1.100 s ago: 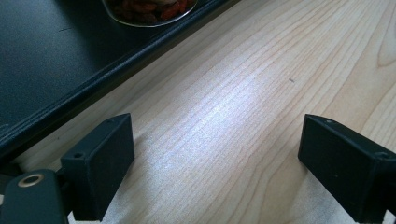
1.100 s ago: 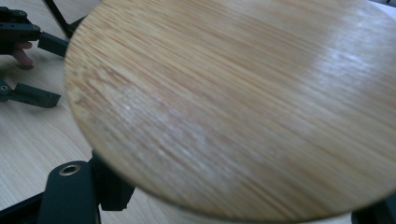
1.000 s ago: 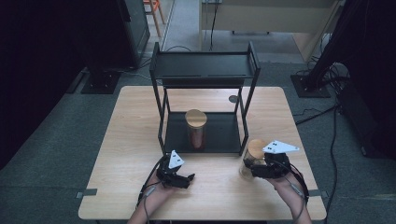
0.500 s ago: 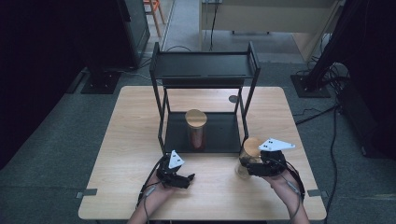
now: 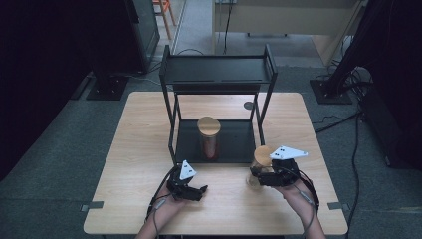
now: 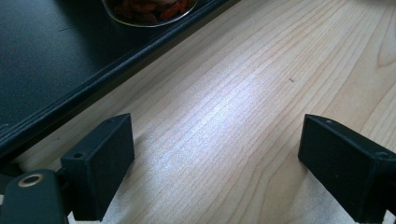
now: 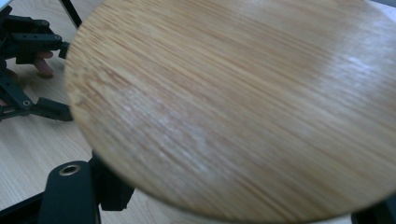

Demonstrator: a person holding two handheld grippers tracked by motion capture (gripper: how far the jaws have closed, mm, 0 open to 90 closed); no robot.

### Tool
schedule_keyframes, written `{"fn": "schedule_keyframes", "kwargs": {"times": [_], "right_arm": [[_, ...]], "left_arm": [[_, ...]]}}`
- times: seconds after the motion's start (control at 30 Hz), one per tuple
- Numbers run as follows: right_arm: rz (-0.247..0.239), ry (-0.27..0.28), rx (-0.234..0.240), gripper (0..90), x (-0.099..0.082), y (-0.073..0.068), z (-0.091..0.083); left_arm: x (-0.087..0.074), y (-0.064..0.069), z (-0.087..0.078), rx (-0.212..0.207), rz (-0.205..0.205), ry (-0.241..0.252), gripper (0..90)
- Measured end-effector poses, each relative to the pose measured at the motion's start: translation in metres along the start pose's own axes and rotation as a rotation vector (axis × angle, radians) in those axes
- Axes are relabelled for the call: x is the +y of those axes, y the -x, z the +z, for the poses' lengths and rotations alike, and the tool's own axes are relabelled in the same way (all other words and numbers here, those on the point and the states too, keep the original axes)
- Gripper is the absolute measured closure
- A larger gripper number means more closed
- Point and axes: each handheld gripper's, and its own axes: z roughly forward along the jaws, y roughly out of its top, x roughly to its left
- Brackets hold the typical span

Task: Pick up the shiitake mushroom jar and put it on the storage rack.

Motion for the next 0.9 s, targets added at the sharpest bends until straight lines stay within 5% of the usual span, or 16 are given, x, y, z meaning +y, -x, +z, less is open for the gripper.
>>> {"fn": "schedule_keyframes", "kwargs": {"times": [0.9], "right_arm": [[0.001, -0.005, 0.005, 24.8, 0.015, -0.004, 0.013]], "left_arm": [[0.000, 0.000, 0.000, 0.001, 0.001, 0.002, 11.0]]}}
